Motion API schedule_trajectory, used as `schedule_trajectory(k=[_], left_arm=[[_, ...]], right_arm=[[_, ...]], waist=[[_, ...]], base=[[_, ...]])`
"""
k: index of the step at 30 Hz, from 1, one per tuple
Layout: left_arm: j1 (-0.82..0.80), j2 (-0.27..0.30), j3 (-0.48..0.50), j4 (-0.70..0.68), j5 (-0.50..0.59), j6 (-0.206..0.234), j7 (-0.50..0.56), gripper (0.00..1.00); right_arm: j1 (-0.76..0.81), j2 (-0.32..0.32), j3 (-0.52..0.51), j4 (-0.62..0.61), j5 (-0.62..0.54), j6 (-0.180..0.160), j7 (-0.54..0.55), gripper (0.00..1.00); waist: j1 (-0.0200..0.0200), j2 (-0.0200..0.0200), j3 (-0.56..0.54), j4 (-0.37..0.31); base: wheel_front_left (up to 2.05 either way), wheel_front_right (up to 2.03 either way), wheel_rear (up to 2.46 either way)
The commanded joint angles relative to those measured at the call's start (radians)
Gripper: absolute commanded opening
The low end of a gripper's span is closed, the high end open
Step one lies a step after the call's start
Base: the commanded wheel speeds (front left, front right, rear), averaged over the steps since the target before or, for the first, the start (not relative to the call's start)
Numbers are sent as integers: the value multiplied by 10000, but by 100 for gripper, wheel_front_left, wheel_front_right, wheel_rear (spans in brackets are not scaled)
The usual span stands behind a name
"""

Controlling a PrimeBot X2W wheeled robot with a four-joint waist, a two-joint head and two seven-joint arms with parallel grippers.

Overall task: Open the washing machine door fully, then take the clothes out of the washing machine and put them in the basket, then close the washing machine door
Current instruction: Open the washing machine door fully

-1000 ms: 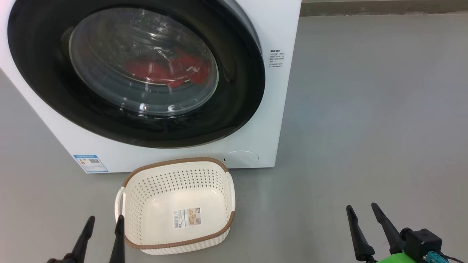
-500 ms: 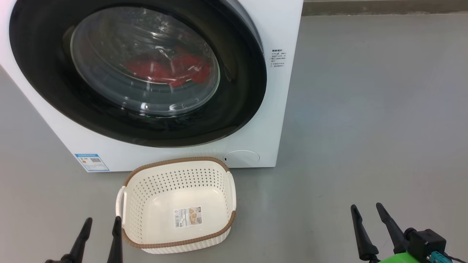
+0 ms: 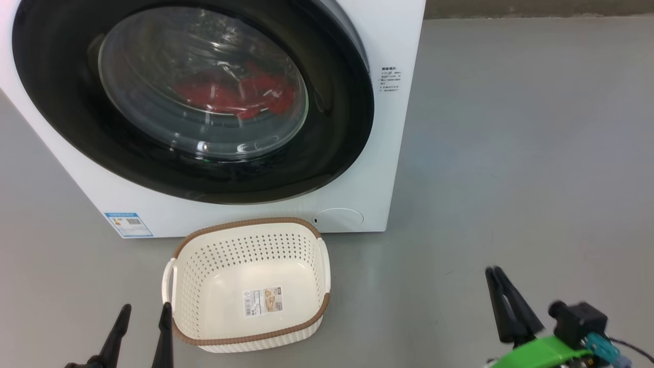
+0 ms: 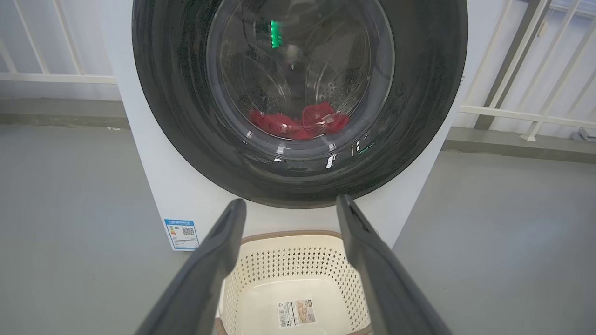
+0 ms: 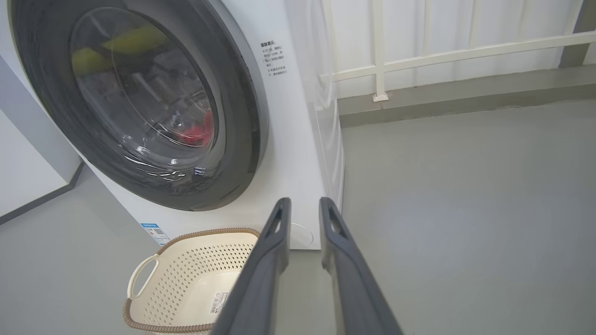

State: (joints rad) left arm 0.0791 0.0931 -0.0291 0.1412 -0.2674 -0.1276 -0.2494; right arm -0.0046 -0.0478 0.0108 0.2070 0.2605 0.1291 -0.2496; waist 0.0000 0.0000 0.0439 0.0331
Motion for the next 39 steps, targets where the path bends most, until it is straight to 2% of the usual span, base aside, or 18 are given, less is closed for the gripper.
schedule_trajectory(k=[1,8,14,29,33,39], left_arm=[[-219,83,323,-243,-71,-31,-124,100],[-375,104,259,-327,-156,-31,-124,100],[-678,144,101,-339,-277,-31,-124,100],[-1391,350,-65,-341,-654,-31,-124,100],[-1671,468,-134,-353,-798,-31,-124,100],[-2016,582,-307,-337,-967,-31,-124,100]], right_arm=[[-505,-33,349,-238,118,16,-122,0],[-1906,-27,896,-319,1157,16,-122,0],[-3358,-129,1179,-150,1614,16,-122,0],[-6126,-446,957,401,2281,16,-122,0],[-7164,-599,918,934,2587,16,-122,0],[-8598,-907,1247,2160,3745,16,-102,0]], waist=[[0,0,17,-6],[0,0,286,114],[0,0,614,403],[0,0,1630,1095],[0,0,2012,1214],[0,0,2402,1351]], base=[[0,0,0],[0,0,0],[0,0,0],[0,0,0],[0,0,0],[0,0,0]])
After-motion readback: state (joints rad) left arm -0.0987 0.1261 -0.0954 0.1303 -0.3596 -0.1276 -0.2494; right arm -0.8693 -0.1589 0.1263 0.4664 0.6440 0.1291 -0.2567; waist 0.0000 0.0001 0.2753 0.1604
